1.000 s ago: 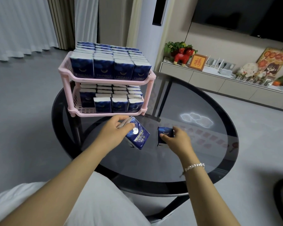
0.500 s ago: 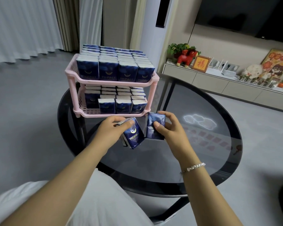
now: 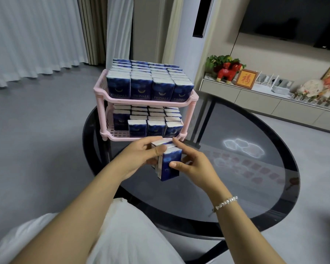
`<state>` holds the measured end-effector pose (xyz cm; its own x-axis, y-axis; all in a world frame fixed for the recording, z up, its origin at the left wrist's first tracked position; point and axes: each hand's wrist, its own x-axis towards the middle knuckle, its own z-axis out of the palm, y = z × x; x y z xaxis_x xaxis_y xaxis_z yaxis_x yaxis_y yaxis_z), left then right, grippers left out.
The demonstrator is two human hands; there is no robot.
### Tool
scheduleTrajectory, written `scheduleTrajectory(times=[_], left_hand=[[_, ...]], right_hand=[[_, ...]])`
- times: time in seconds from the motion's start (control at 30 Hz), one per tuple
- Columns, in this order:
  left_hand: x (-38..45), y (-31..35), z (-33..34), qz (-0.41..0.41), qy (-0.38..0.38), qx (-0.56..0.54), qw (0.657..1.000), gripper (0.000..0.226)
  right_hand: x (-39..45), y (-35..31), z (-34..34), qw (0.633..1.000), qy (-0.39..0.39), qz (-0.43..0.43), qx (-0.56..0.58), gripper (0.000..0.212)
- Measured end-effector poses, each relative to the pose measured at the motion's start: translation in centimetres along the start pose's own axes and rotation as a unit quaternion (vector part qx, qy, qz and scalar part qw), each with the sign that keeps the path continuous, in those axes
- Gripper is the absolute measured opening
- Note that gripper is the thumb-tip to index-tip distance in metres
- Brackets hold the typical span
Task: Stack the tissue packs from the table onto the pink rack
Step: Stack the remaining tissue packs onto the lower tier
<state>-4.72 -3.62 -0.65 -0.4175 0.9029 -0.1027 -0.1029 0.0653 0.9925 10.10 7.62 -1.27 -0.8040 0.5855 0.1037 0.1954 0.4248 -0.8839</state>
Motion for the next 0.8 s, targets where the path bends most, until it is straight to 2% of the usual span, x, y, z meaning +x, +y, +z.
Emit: scheduleTrajectory(times=[0.1,0.13,0.27,0.47,0.63,0.8], left_hand=[[0.3,0.0,-1.2,0.017,-0.023,0.150,0.988,0.086],[0.3,-0.1,-1.3,0.019,-0.027,0.181,0.983,0.085],[-0.1,0.0,-1.4,0.023,-0.055,0.202,0.977,0.070],[-0.2,0.0,-1.5,0.020,-0.039,0.284,0.958,0.085],[0.2,-1.4,-1.9,-0.008,-0.052,0.275,0.960,0.105],[0.3,-1.7,-1.2,-0.052,-0.063,0.346,0.935,0.099]], right_hand=[[0.3,0.2,-0.1,0.999,0.005,-0.012,-0.030,0.075],[0.4,0.4,-0.1,0.999,-0.003,-0.017,-0.051,0.080],[0.8,0.1,-0.5,0.993,-0.072,-0.001,-0.098,0.090],[2.1,-1.3,-2.1,0.979,-0.164,0.014,-0.118,0.091],[3.0,-1.6,-2.7,0.972,-0.186,0.024,-0.142,0.086],[3.1,-1.0,-2.4,0.971,-0.198,0.034,-0.133,0.087]])
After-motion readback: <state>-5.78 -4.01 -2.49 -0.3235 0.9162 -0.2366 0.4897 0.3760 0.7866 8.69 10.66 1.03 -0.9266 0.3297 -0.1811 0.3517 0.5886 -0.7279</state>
